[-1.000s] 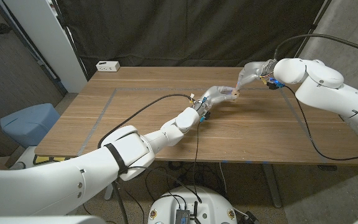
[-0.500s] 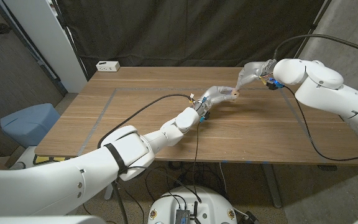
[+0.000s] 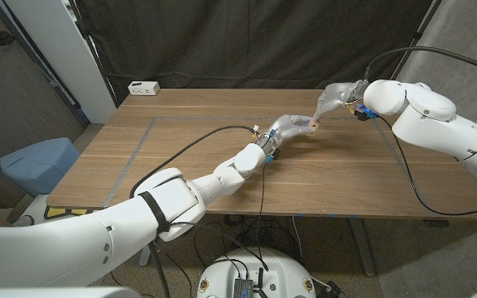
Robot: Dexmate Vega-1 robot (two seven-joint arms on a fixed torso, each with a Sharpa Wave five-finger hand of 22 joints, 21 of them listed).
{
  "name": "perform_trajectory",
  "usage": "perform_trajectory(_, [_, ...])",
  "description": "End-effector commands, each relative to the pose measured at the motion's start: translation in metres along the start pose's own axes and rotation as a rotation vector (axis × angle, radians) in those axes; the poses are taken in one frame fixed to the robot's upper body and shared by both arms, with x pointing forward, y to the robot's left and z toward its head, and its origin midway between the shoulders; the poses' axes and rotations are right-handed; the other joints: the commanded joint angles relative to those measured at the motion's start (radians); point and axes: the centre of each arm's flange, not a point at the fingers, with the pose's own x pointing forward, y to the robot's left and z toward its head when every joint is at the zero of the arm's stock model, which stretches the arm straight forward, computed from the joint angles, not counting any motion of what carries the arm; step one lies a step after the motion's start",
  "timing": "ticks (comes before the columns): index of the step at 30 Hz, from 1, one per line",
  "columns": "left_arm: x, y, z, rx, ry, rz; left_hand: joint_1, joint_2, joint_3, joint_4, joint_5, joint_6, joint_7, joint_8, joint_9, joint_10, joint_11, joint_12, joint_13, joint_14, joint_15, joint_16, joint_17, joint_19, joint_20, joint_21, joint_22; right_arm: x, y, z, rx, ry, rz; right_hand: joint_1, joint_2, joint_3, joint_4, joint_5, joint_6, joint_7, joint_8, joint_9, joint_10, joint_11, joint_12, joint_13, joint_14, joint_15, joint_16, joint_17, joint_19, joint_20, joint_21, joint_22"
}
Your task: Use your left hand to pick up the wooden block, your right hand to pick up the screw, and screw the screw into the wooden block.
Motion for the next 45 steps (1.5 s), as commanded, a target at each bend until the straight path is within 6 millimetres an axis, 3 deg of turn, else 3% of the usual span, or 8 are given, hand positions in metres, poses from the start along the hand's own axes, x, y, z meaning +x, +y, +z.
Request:
perform_trajectory(1, [-0.0008, 0.0, 0.0006, 0.001, -0.007, 0.002, 0.005, 0.023, 0.014, 0.011, 0.005, 0.017, -0.006, 0.009, 0.005, 0.009, 0.0, 0.01, 0.004, 0.01, -0.113, 0.0, 0.004, 0.006, 0.001, 0.005, 0.002, -0.0004, 0.0029, 0.0, 0.001, 0.007, -0.021, -0.006, 0.001, 0.005, 0.004, -0.004, 0.026, -0.005, 0.01, -0.001, 0.024, -0.01, 0.011, 0.002, 0.023, -0.003, 0.008, 0.003, 0.016, -0.001, 0.005, 0.003])
perform_trajectory(22, [-0.0022, -0.0005, 0.0012, 0.002, -0.015, 0.002, 0.007, 0.027, 0.018, 0.011, 0.006, 0.018, -0.006, 0.009, 0.005, 0.008, 0.0, 0.009, 0.005, 0.012, -0.113, -0.002, 0.004, 0.007, 0.003, 0.005, 0.002, -0.0014, 0.003, 0.0036, -0.02, 0.016, -0.04, -0.049, 0.011, -0.009, 0.018, -0.02, 0.124, -0.008, 0.032, -0.018, 0.1, -0.033, 0.026, -0.006, 0.082, -0.035, 0.023, -0.001, 0.06, -0.014, 0.009, 0.002])
perform_trajectory(45, [-0.0025, -0.0016, 0.0023, 0.0, -0.022, 0.0, 0.009, 0.027, 0.02, 0.009, 0.006, 0.02, -0.003, 0.009, 0.005, 0.007, 0.0, 0.009, 0.005, 0.013, -0.113, -0.003, 0.004, 0.01, 0.003, 0.006, 0.002, 0.0029, 0.0071, 0.006, -0.063, 0.054, -0.038, -0.098, 0.036, -0.024, 0.034, -0.028, 0.205, -0.008, 0.034, -0.038, 0.161, -0.049, 0.034, -0.016, 0.126, -0.058, 0.033, -0.003, 0.089, -0.025, 0.006, 0.002])
